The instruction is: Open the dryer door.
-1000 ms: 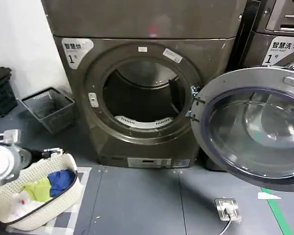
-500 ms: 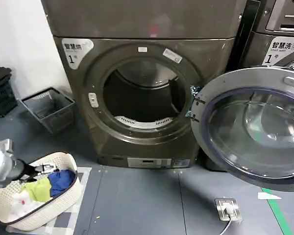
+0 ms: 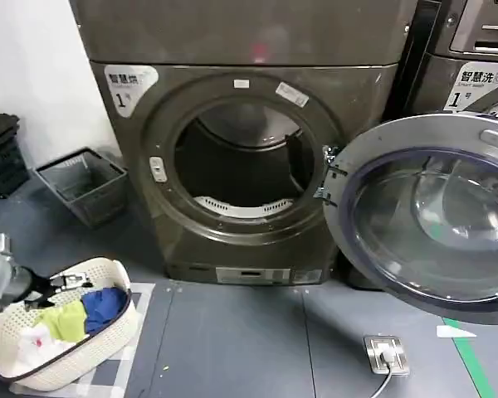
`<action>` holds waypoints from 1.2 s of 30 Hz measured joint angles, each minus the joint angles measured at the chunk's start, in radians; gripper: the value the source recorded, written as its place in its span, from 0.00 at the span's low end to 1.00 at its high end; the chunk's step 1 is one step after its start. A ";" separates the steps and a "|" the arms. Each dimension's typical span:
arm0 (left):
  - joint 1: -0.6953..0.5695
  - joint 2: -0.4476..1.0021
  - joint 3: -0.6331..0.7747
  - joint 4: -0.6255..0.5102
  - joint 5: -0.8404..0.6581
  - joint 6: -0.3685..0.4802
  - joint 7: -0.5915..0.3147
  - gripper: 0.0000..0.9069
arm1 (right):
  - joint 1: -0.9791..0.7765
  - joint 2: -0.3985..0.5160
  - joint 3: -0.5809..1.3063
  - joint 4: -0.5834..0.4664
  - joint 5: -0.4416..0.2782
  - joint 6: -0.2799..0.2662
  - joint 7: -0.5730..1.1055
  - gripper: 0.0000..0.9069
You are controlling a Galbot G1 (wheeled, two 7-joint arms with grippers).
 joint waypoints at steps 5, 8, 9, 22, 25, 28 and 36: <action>0.001 0.000 -0.004 0.007 -0.006 0.000 -0.005 1.00 | -0.001 0.000 0.001 -0.006 0.000 0.001 0.000 1.00; 0.002 0.000 -0.004 0.013 -0.007 0.000 -0.006 1.00 | -0.001 0.000 0.003 -0.006 0.002 0.001 0.000 1.00; 0.002 0.001 -0.005 0.015 -0.008 0.000 -0.006 1.00 | -0.001 0.000 0.003 -0.006 0.003 0.002 0.000 1.00; 0.005 0.006 -0.003 0.044 0.016 0.000 -0.049 1.00 | -0.001 -0.002 0.003 -0.015 0.003 0.013 -0.002 1.00; 0.007 0.011 -0.002 0.045 0.013 0.000 -0.058 1.00 | -0.001 -0.001 0.003 -0.013 0.001 0.017 -0.004 1.00; 0.008 0.014 -0.002 0.045 0.005 0.000 -0.067 1.00 | -0.001 0.000 0.005 -0.013 0.000 0.017 -0.006 1.00; 0.008 0.012 -0.002 0.055 -0.006 0.000 -0.089 1.00 | -0.002 0.001 0.006 -0.014 0.000 0.017 -0.009 1.00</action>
